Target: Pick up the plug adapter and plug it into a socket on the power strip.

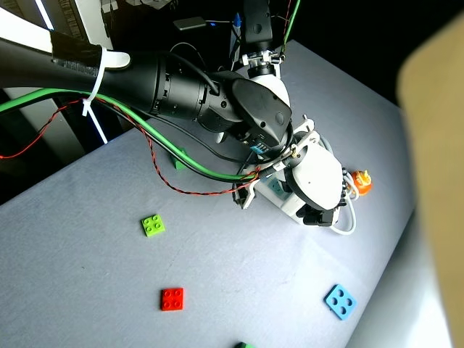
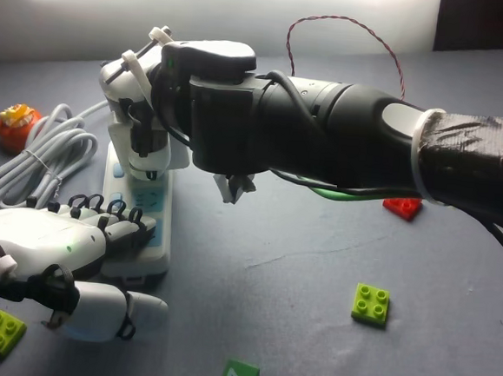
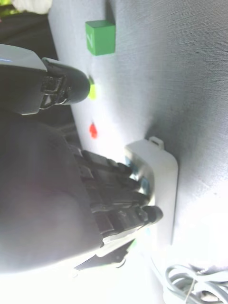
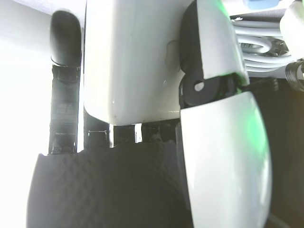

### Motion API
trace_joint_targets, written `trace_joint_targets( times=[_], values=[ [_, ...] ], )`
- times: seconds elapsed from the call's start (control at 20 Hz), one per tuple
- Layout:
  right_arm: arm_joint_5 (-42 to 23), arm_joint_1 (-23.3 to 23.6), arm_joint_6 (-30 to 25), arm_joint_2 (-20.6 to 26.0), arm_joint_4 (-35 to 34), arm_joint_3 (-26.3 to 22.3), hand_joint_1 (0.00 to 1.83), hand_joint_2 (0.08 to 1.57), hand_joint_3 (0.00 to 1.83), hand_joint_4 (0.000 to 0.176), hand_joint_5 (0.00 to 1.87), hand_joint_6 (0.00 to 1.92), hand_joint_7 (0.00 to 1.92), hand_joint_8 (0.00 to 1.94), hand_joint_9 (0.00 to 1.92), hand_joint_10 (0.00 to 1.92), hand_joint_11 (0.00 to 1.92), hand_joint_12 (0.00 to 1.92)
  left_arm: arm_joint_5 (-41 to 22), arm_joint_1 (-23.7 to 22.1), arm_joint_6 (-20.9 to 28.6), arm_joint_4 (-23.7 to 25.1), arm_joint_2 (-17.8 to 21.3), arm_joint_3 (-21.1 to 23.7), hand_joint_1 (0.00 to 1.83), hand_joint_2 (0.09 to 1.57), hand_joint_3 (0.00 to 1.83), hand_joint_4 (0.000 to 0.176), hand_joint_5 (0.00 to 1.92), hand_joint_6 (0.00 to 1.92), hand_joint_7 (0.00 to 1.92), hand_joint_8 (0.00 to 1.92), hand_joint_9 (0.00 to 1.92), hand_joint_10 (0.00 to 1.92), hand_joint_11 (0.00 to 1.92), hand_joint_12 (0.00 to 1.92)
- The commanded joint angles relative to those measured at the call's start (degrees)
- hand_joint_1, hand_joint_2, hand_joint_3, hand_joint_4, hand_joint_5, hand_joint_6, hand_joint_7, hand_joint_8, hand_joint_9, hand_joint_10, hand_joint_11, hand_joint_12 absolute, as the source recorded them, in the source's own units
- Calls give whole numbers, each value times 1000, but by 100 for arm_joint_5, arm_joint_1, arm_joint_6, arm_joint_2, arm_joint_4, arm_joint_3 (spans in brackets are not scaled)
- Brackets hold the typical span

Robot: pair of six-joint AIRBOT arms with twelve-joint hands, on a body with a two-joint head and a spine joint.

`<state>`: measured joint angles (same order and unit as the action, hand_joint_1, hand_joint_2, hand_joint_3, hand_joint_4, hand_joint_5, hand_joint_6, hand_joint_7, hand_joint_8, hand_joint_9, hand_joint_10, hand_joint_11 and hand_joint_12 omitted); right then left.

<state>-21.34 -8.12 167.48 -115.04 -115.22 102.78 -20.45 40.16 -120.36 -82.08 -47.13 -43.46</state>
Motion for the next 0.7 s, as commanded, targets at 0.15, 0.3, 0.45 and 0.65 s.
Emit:
trace_joint_targets(
  times=[0.15, 0.3, 0.45, 0.65],
  values=[
    [226, -135, 2, -9, 49, 9, 1228, 1111, 1, 0, 909, 1058, 1083, 888, 1124, 542, 673, 1315, 708, 146, -22, -345, -181, 11, 0, 1230, 0, 0, 105, 1, 100, 0, 80, 1, 3, 113],
    [225, -74, -14, 11, 48, 8, 1229, 1109, 0, 0, 913, 1054, 1092, 871, 1120, 520, 665, 1320, 710, 144, -22, -345, -181, 12, 0, 1226, 0, 0, 104, 0, 99, 0, 77, 0, 0, 105],
    [225, -10, -61, 31, 48, 8, 1229, 1115, 1, 0, 893, 1076, 1083, 892, 1128, 505, 674, 1307, 710, 144, -22, -345, -181, 18, 0, 1227, 0, 0, 119, 7, 104, 2, 70, 0, 0, 82],
    [225, -4, -52, 72, 49, 8, 1227, 1119, 1, 0, 881, 1097, 1079, 898, 1133, 476, 681, 1287, 709, 127, -23, -345, -186, 8, 0, 1227, 0, 0, 114, 1, 100, 0, 72, 1, 0, 93]
  ],
)
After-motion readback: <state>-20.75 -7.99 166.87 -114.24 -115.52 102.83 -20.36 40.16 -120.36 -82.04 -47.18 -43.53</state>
